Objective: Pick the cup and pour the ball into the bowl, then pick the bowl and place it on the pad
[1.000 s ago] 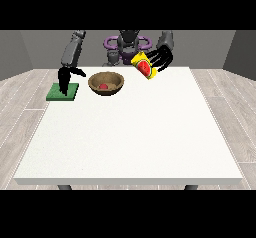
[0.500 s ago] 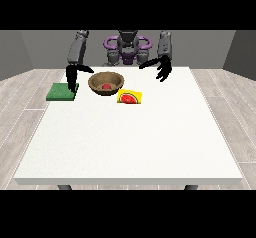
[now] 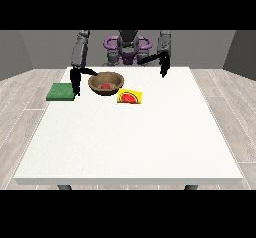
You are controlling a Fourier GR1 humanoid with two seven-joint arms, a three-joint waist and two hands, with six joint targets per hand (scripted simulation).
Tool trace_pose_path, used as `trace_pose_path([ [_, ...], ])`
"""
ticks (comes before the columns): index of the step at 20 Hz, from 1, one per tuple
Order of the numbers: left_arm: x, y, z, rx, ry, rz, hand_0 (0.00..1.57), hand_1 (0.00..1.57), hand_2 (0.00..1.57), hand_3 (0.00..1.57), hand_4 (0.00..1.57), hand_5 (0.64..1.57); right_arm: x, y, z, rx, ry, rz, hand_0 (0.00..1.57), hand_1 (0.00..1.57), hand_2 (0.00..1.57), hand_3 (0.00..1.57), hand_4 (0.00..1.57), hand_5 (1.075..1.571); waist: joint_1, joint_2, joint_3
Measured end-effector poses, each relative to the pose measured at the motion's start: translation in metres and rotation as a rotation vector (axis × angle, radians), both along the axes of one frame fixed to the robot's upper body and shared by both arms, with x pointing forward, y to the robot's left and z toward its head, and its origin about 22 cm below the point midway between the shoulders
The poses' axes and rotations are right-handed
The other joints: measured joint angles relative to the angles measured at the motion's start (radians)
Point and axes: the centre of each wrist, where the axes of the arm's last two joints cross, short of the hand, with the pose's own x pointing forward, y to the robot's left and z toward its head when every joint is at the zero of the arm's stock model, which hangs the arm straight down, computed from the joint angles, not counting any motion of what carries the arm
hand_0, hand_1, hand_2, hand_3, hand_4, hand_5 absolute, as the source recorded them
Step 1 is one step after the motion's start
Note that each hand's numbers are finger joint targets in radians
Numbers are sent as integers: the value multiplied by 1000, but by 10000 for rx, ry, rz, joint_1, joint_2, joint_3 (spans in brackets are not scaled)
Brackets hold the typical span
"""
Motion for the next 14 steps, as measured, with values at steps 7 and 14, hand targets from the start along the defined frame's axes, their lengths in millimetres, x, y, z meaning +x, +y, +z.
trace_pose_path([
  [7,3,-11,33,159,-798,-766,0,0,0,0,0,1558,-16,-16,-7,98,-967,-645,0,0,0,0,205,1527,621,457,-420],
  [14,1,-14,31,206,-529,-1053,0,0,0,0,0,1564,-11,-5,-5,379,-445,-1096,0,0,0,0,362,1546,992,316,-282],
])
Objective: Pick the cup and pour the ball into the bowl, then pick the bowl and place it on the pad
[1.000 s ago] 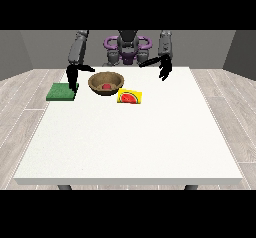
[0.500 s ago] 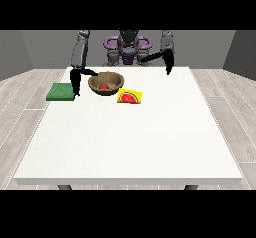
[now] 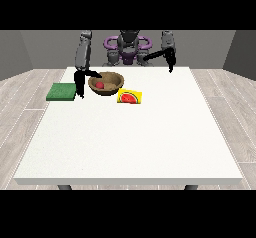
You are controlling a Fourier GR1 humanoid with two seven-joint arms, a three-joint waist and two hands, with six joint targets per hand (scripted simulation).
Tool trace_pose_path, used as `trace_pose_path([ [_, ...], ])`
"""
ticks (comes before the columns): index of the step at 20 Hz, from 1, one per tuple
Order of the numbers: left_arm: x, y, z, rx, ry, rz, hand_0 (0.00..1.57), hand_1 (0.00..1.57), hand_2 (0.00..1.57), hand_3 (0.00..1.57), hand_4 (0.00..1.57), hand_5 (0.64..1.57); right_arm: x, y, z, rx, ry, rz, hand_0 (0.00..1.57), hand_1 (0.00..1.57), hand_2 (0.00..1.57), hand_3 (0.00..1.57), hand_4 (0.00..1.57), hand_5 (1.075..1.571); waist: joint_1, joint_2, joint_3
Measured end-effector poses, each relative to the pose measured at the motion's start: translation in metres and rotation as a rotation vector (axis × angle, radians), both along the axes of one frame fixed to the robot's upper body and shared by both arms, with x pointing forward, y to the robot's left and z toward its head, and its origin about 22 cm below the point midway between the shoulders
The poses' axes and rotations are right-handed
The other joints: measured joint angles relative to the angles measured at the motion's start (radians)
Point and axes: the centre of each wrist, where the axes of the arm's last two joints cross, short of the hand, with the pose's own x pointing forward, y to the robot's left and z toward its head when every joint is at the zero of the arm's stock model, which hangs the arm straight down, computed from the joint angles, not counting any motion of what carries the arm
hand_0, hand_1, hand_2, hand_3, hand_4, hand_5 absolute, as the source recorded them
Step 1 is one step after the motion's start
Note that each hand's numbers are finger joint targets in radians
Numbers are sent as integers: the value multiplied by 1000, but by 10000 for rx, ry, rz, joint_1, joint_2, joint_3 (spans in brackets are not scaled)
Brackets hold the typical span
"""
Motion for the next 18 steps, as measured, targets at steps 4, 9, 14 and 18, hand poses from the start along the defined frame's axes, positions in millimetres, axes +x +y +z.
trace_pose_path([
  [4,-2,17,-14,19,531,269,0,0,0,0,0,1564,11,32,0,372,692,288,0,0,0,0,381,1551,-119,-471,192],
  [9,-6,30,-15,-49,446,303,0,0,0,0,0,1567,13,46,-5,394,928,98,1570,1570,1571,823,656,1570,-49,-418,188],
  [14,-5,29,-8,-82,336,166,0,0,0,0,0,1569,9,34,-7,-996,1462,-431,1571,1571,1571,1571,1042,1549,127,-467,45],
  [18,-3,42,-10,-168,551,403,0,0,0,0,0,1570,17,35,0,-1663,2320,-535,1571,1571,1571,1571,1023,1555,1,-692,110],
])
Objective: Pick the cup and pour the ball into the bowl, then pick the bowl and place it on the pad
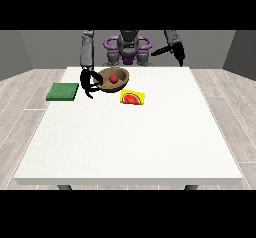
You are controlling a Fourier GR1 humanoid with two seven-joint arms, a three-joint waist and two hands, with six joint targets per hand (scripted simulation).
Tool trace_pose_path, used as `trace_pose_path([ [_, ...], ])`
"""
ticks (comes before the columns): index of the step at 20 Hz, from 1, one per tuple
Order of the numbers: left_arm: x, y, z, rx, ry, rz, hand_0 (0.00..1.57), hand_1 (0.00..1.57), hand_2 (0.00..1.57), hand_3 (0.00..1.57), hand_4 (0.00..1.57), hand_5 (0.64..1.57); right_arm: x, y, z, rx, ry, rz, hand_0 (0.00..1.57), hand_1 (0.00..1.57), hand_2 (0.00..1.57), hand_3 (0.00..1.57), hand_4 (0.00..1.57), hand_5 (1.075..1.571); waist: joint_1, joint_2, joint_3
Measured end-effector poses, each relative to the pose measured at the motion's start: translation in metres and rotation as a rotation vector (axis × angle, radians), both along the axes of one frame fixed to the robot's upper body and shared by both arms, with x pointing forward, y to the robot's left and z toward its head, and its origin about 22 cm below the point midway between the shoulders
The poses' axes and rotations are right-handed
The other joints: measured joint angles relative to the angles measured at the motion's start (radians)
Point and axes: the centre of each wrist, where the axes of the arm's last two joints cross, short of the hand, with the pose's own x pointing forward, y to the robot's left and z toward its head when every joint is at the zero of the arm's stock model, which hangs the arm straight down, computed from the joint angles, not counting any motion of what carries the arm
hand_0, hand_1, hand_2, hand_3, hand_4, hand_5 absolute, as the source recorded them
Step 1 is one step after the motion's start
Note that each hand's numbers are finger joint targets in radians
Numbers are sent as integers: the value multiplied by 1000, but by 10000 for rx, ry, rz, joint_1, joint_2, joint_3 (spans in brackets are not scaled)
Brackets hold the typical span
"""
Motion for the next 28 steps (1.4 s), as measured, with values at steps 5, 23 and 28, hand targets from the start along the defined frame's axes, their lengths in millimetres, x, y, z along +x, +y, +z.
trace_pose_path([
  [5,-5,32,-23,-194,509,597,0,0,0,0,0,1570,15,13,14,-394,1313,177,1571,1571,1571,1571,1030,1558,-528,-380,132],
  [23,-9,40,-34,-298,107,1287,0,0,0,0,0,1565,31,-97,92,464,1130,-136,1571,1571,1571,1571,1078,1559,-1165,107,192],
  [28,-4,24,-19,-196,-897,1129,0,0,0,0,0,1565,27,-146,121,829,202,-383,1571,1571,1571,1441,1024,1562,-1060,1098,198],
])
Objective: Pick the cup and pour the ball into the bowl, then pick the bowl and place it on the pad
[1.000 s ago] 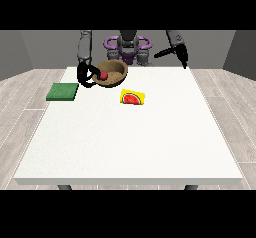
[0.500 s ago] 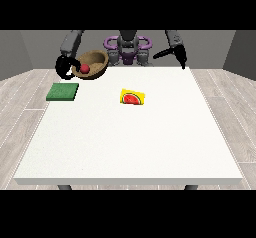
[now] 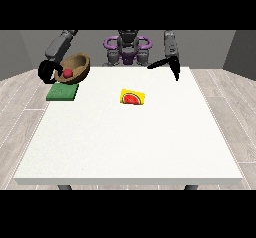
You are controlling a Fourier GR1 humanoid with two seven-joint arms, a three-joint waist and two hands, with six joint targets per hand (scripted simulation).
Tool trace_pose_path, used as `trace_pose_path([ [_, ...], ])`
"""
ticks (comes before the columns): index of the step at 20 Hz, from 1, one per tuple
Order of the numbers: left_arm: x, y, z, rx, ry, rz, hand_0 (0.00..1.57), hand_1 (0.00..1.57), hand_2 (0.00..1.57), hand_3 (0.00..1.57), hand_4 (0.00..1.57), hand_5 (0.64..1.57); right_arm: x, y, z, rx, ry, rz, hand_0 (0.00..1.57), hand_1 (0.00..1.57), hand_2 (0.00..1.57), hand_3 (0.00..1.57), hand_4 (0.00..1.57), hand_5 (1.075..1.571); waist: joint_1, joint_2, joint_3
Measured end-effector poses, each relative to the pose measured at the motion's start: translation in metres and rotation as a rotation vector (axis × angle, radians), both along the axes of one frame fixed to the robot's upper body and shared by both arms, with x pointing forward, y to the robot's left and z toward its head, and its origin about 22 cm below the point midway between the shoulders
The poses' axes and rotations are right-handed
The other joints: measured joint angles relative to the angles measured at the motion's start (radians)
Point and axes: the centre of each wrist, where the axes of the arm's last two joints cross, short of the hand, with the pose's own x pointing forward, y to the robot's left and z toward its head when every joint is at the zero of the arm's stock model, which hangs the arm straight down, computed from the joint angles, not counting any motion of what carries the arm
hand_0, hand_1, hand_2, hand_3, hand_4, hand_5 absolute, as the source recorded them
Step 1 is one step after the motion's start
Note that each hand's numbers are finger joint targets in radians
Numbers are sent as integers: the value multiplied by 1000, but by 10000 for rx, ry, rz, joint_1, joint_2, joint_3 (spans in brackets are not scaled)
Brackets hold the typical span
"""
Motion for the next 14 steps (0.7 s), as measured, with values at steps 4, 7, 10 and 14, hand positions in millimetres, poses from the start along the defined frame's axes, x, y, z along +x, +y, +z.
trace_pose_path([
  [4,3,-19,22,193,-979,-254,0,0,0,0,0,1564,-7,-32,18,50,-805,-359,1571,1571,1571,1344,1006,1567,244,962,6],
  [7,2,-24,39,275,-1741,-347,0,0,0,0,0,1563,-18,-55,26,-241,-1479,-574,1571,1571,1571,351,1024,1569,343,1655,15],
  [10,-4,-25,57,326,-2243,-327,0,0,0,0,0,1563,-29,-76,33,-599,-1980,-789,1571,1571,1571,0,1033,1569,410,2143,20],
  [14,-15,-27,74,424,-2810,-282,0,0,0,0,0,1564,-35,-92,47,-937,-2512,-1022,1571,1571,1571,0,1034,1569,434,2645,23],
])
